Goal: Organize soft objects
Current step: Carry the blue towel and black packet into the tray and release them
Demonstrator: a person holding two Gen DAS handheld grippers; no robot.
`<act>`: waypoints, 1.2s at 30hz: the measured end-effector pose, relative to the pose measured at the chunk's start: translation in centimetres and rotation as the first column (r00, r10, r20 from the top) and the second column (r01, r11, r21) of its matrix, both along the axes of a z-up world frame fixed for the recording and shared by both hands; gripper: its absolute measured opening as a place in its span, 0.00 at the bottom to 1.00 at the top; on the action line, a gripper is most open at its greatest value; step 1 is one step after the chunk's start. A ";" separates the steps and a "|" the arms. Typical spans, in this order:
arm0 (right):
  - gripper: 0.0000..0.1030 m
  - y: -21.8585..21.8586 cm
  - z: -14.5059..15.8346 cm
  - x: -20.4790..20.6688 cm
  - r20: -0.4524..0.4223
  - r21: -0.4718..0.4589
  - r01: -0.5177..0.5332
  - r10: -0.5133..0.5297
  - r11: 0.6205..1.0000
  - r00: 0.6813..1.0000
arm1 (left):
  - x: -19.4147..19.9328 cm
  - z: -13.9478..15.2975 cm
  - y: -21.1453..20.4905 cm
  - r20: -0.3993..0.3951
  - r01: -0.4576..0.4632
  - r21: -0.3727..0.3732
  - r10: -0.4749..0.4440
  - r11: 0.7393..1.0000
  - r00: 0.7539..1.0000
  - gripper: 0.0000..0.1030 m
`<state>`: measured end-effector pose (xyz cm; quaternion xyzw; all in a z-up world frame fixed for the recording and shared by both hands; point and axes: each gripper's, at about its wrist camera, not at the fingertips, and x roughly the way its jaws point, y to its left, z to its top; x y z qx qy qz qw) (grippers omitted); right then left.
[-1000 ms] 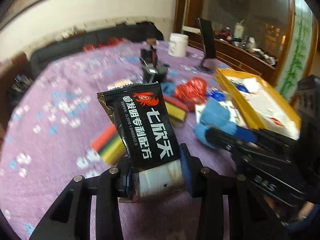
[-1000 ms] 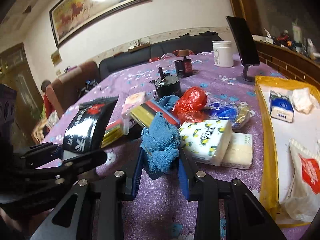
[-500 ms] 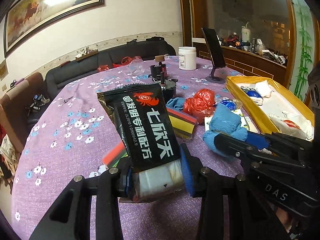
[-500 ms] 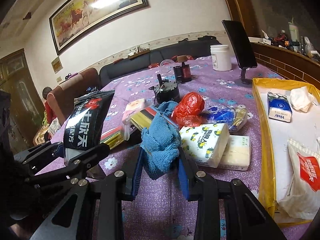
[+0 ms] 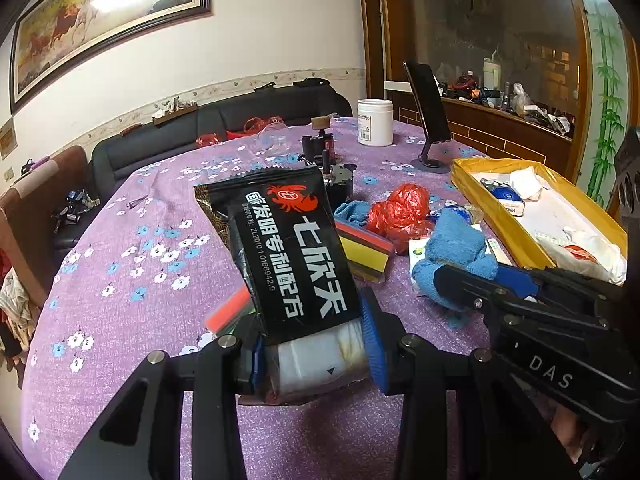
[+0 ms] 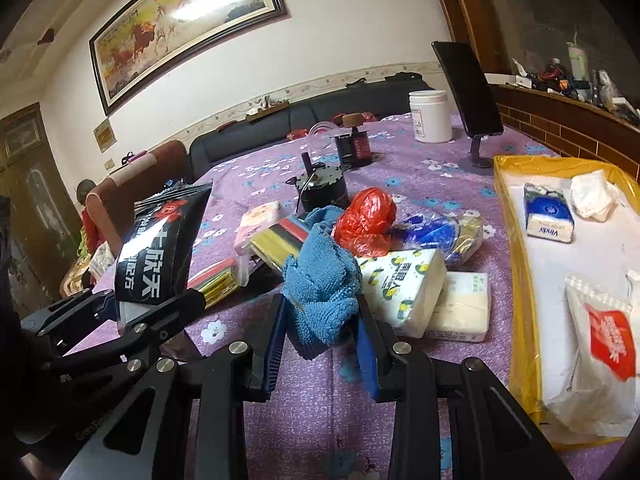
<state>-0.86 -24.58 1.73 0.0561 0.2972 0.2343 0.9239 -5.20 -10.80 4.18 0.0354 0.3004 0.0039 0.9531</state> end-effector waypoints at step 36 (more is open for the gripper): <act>0.34 -9.2 4.9 -3.1 0.066 0.139 0.141 -0.151 0.980 0.986 | -0.9 1.1 -6.2 0.013 0.062 0.149 -0.064 0.987 0.998 0.38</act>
